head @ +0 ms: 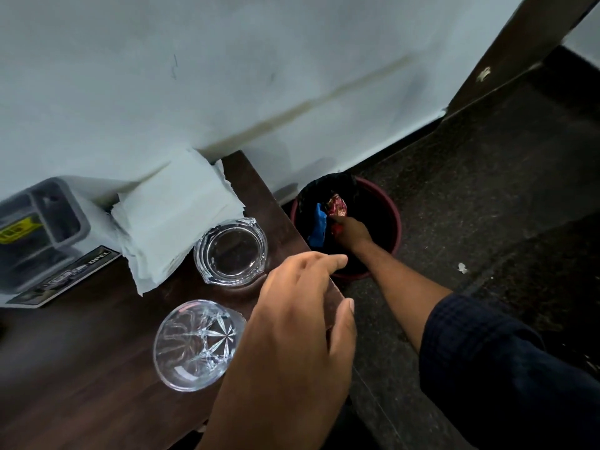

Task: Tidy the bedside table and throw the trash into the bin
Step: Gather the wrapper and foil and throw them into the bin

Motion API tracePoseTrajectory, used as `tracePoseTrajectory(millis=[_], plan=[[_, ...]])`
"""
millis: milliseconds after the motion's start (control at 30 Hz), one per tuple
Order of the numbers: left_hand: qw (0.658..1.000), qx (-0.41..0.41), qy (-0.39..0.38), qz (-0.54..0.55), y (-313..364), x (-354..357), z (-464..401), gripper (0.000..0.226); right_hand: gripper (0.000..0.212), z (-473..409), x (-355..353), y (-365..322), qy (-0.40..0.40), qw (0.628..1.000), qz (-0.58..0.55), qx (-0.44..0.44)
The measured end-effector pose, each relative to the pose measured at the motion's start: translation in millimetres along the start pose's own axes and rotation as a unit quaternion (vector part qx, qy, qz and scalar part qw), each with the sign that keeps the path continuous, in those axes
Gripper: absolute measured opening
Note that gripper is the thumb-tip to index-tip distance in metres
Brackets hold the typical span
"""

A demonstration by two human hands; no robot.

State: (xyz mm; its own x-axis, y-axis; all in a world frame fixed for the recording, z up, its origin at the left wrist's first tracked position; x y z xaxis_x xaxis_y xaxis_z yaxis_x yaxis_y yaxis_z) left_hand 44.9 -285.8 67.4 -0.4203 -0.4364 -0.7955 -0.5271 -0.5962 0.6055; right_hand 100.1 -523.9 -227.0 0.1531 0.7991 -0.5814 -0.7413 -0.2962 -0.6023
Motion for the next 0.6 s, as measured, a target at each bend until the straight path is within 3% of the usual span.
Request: tracePoseTrajectory(millis=[100, 300, 467, 533, 600], plan=[[1.000, 0.000, -0.014, -0.011, -2, 2, 1, 0.043, 0.040, 3, 13, 4, -0.038, 0.999, 0.022, 0.031], [1.000, -0.006, -0.009, -0.005, -7, 1, 4, 0.042, 0.027, 28, -21, -16, 0.069, 0.997, -0.046, 0.003], [0.999, -0.015, 0.028, -0.011, -15, -10, 12, 0.039, 0.022, 96, -64, -74, 0.152, 0.974, -0.137, -0.097], [0.998, -0.024, 0.059, -0.020, -22, -21, 15, 0.038, 0.020, 139, -72, -106, 0.129, 0.948, -0.244, -0.158], [0.993, -0.043, 0.101, -0.034, -32, -36, 23, 0.035, 0.020, 188, -72, -140, 0.088, 0.927, -0.280, -0.235]])
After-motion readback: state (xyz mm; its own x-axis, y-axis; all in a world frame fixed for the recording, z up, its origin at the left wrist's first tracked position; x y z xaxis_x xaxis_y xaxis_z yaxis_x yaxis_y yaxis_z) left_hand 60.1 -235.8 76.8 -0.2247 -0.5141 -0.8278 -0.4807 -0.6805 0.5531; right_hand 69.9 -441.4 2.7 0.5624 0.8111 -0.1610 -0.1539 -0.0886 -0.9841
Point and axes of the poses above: each hand's wrist, its own z-axis away from the middle knuckle, its own x-axis out of the palm, y = z × x, the point moved 6 cm from there along -z, towards the middle knuckle, and after that the axes turned 11 degrees about -z, right-handed, at the moved point
